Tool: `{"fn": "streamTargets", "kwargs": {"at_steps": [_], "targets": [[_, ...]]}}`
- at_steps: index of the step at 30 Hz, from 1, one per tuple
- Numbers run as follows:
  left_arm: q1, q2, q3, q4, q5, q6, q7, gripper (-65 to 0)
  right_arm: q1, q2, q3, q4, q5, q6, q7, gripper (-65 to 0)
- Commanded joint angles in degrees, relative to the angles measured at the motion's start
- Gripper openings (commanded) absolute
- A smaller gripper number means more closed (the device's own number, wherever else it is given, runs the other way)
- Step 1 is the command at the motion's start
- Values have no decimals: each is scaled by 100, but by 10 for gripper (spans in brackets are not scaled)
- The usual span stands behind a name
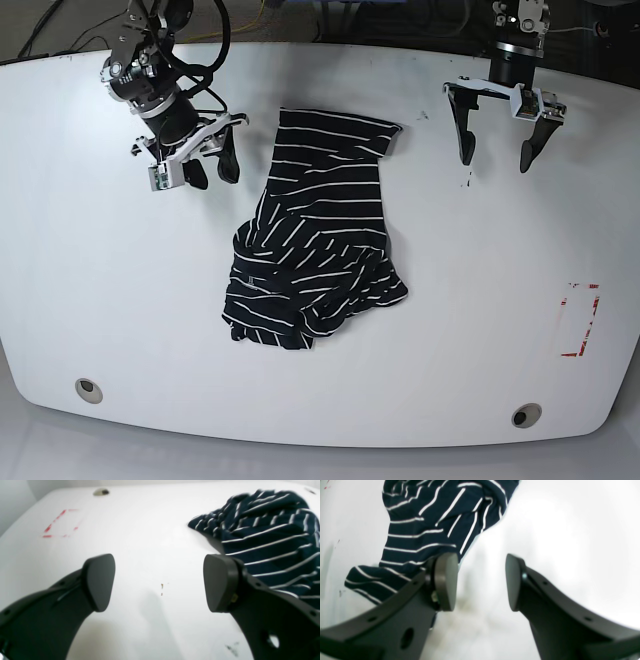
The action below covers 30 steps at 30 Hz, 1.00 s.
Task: Layout the t-shirt on the table in an organized manner, then fold the t-shirt properly
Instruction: 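Lower both grippers toward the striped t-shirt, right gripper to its collar edge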
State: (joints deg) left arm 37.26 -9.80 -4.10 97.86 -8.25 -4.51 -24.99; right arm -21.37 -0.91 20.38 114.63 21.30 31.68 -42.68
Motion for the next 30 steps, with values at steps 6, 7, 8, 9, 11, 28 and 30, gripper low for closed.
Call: {"fn": "streamTargets", "kwargs": {"at_steps": [6,7,8,9,11,28,30], "targets": [[6,79,-96,126,-23,7,-151,-127,13,42,-522,76,-297,45,96,-358],[6,79,-96,126,-23,7,-151,-127,13,42,-557,76,-385,45,96,-358],[6,79,-78,134,-23,7,-151,-127,13,42,-610,76,-482,45,96,-358],[6,88,-78,134,-23,7,-151,-127,13,42,-636,76,-543,54,96,-358],[6,88,-78,134,-23,7,-151,-127,13,42,-662,76,-666,54,96,-358],[-2,88,-324,134,-32,7,-151,-127,-101,-257,-645,-364,-772,36,96,-358],[-2,97,-368,134,-32,7,-151,-127,-118,-274,-645,-364,-763,36,96,-358]]}}
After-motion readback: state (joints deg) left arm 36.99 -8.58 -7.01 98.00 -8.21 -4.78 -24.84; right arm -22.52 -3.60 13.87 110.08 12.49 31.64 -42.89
